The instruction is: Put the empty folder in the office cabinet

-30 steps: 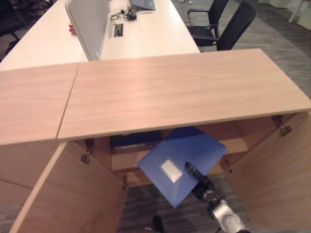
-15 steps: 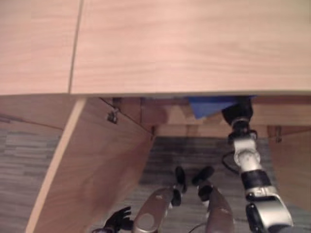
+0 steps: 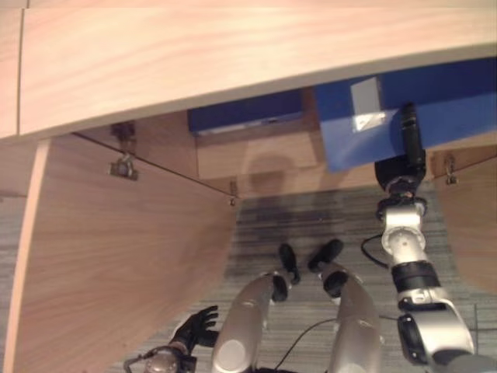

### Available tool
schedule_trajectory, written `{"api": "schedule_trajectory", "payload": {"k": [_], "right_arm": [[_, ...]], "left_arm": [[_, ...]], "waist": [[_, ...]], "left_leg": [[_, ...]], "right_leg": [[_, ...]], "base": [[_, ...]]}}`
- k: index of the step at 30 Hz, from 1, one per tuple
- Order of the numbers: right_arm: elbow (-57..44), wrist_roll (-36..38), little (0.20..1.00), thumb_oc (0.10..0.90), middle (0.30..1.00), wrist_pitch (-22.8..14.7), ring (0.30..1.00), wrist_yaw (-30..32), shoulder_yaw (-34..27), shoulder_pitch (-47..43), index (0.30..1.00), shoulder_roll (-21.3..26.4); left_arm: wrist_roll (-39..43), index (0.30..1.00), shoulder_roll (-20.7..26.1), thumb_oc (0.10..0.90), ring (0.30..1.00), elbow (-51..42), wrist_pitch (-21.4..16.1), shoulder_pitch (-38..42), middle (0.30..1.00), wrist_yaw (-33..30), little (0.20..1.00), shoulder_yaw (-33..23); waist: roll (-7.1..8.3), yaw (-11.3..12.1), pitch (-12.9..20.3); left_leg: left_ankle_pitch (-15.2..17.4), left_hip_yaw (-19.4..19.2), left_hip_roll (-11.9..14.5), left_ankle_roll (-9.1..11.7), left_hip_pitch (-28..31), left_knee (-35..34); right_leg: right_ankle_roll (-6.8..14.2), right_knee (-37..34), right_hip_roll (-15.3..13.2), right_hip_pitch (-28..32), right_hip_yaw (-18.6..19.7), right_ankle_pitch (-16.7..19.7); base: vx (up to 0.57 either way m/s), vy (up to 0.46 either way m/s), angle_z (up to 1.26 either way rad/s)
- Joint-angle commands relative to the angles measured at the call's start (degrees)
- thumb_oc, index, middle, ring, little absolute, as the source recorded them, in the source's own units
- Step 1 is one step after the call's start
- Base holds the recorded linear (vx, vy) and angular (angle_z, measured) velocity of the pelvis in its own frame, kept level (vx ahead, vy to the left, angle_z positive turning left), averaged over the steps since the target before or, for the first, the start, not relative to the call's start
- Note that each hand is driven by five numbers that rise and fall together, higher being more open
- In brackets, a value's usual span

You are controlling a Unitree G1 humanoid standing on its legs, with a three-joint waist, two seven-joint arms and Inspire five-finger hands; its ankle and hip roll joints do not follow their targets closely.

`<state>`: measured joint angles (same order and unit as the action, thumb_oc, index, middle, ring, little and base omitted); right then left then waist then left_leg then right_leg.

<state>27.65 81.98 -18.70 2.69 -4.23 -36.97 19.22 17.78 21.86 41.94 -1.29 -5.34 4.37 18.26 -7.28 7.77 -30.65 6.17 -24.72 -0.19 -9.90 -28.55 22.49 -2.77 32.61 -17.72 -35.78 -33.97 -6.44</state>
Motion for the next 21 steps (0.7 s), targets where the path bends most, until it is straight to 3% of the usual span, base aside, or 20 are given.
{"api": "schedule_trajectory", "payload": {"k": [1, 8, 11, 14, 21], "right_arm": [[-8.8, 1.8, 0.300, 0.400, 0.300, -6.9, 0.300, -3.2, -3.9, -4.5, 0.300, 1.6], [-7.3, 3.1, 0.300, 0.400, 0.300, -9.5, 0.300, -2.1, -7.5, -7.3, 0.300, 4.4], [-3.7, 4.0, 0.300, 0.400, 0.300, -8.9, 0.300, -1.8, -7.3, -9.9, 0.300, 8.6], [3.3, 4.1, 0.300, 0.400, 0.300, -6.2, 0.300, -1.4, -5.3, -15.1, 0.300, 15.9], [16.7, 5.6, 0.300, 0.400, 0.300, 0.3, 0.300, -1.8, 1.0, -25.3, 0.300, 23.7]], "left_arm": [[0.9, 0.900, 4.4, 0.800, 0.900, -1.2, 1.1, -6.8, 0.900, -1.1, 0.900, 1.4], [0.9, 0.900, 5.3, 0.800, 0.900, -3.9, 2.1, -7.7, 0.900, -0.9, 0.900, 2.6], [1.6, 0.900, 6.2, 0.800, 0.900, -5.5, 2.6, -8.5, 0.900, -0.5, 0.900, 3.2], [3.1, 0.900, 7.8, 0.800, 0.900, -6.0, 3.1, -8.8, 0.900, 0.1, 0.900, 3.9], [4.1, 0.900, 10.2, 0.800, 0.900, -7.2, 3.8, -9.4, 0.900, 1.0, 0.900, 4.4]], "waist": [[-1.26, -0.3, 3.0], [-1.86, 0.1, 4.0], [-1.85, 0.4, 4.6], [-1.38, 1.0, 5.3], [-1.33, 2.3, 5.6]], "left_leg": [[3.7, 6.5, 3.7, 6.8, -4.0, 6.5], [5.4, 6.2, 4.0, 6.2, -8.1, 10.5], [5.6, 6.1, 4.0, 6.2, -8.6, 10.4], [5.5, 6.1, 4.0, 6.3, -8.8, 10.0], [4.8, 6.2, 4.1, 6.7, -9.5, 9.4]], "right_leg": [[5.1, 0.9, -4.5, 2.6, 4.2, -0.2], [3.8, 5.5, -5.4, -2.0, 6.2, -2.9], [3.7, 5.9, -5.4, -2.8, 6.4, -3.2], [3.8, 6.0, -5.3, -3.3, 6.2, -3.3], [3.7, 6.0, -5.3, -3.9, 5.7, -3.4]], "base": [[-0.04, -0.011, 0.23], [-0.01, -0.009, -0.05], [0.00, 0.000, 0.00], [0.00, 0.000, 0.00], [0.00, -0.005, 0.00]]}}
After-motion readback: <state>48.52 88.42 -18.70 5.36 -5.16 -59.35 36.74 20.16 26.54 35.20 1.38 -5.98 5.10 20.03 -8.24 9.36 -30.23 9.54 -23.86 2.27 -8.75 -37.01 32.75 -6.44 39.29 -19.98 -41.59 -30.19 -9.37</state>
